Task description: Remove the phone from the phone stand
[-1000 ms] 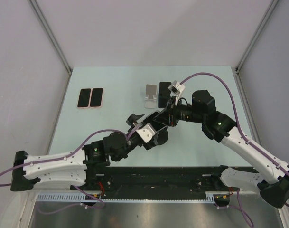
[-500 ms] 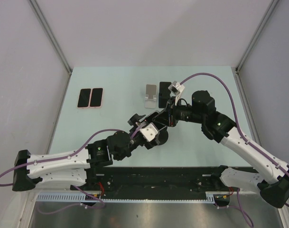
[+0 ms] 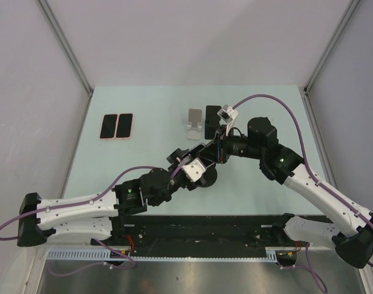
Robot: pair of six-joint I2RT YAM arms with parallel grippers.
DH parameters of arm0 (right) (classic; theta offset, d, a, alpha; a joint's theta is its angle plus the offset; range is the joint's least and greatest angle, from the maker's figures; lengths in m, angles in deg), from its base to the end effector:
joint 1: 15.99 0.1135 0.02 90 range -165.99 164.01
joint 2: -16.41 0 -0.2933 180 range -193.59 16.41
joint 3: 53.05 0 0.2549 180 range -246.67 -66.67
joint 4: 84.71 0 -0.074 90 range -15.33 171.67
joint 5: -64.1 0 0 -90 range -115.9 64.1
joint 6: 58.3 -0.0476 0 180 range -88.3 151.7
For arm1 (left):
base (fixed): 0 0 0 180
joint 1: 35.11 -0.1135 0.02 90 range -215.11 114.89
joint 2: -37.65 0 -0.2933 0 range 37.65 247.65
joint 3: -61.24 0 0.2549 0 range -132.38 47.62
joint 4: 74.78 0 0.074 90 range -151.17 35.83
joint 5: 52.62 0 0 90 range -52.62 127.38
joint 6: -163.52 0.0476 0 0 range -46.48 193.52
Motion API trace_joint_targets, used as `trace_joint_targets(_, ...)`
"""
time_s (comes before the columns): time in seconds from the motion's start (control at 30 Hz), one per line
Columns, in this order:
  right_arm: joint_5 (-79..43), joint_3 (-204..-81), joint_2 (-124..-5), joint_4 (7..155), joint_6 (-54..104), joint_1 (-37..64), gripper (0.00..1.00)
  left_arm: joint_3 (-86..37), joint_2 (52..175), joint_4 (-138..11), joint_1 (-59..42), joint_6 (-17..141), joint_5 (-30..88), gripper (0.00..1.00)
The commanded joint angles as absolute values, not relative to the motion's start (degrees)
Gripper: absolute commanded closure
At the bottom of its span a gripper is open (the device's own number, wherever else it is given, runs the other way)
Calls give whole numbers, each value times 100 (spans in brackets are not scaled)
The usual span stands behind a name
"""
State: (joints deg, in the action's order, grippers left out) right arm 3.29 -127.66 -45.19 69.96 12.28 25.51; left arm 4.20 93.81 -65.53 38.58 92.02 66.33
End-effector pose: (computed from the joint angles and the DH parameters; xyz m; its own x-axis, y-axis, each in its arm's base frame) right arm 0.1657 0.1776 0.4042 -0.4617 -0.0209 -0.8868 -0.8290 0.3659 0.4230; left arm 0.0856 -0.2104 0.3442 0.1850 0.3563 -0.9159 0.6819 0.6246 0.3807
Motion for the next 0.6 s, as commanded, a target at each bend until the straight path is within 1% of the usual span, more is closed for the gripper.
trace_joint_targets(0.0,478,-12846,-4458,7613,1087,2550,100,324,9338,-6583,3811,9136,6656,33)
trace_joint_targets(0.03,469,-12846,-4458,7613,1087,2550,100,324,9294,-6583,3793,9110,6656,44)
trace_joint_targets(0.1,364,-12837,-4467,7578,1104,2550,100,324,9250,-6583,3758,9075,6639,55)
trace_joint_targets(0.13,329,-12837,-4467,7552,1104,2550,100,324,9206,-6574,3741,9049,6638,64)
trace_joint_targets(0.17,294,-12837,-4467,7543,1113,2541,96,332,9171,-6565,3723,9022,6630,68)
trace_joint_targets(0.2,241,-12837,-4467,7525,1113,2550,90,341,9153,-6556,3671,8996,6630,72)
trace_joint_targets(0.23,223,-12837,-4458,7534,1104,2541,82,341,9092,-6539,3644,8926,6630,77)
trace_joint_targets(0.27,205,-12837,-4458,7543,1087,2532,64,359,9048,-6512,3618,8882,6630,80)
trace_joint_targets(0.3,162,-12837,-4441,7560,1087,2541,54,376,8952,-6504,3539,8847,6630,82)
trace_joint_targets(0.33,135,-12837,-4432,7560,1087,2541,37,394,8899,-6486,3495,8803,6630,86)
trace_joint_targets(0.4,-22,-12837,-4380,7560,1157,2550,26,464,8741,-6460,3337,8750,6621,89)
trace_joint_targets(0.43,-84,-12837,-4310,7526,1192,2541,18,482,8688,-6433,3266,8697,6621,91)
trace_joint_targets(0.5,-294,-12837,-4239,7447,1297,2471,13,517,8565,-6346,3030,8627,6612,93)
trace_joint_targets(0.53,-365,-12837,-4169,7350,1324,2436,8,517,8529,-6302,2941,8522,6595,94)
trace_joint_targets(0.57,-540,-12837,-4107,7297,1359,2392,5,517,8494,-6197,2836,8469,6542,95)
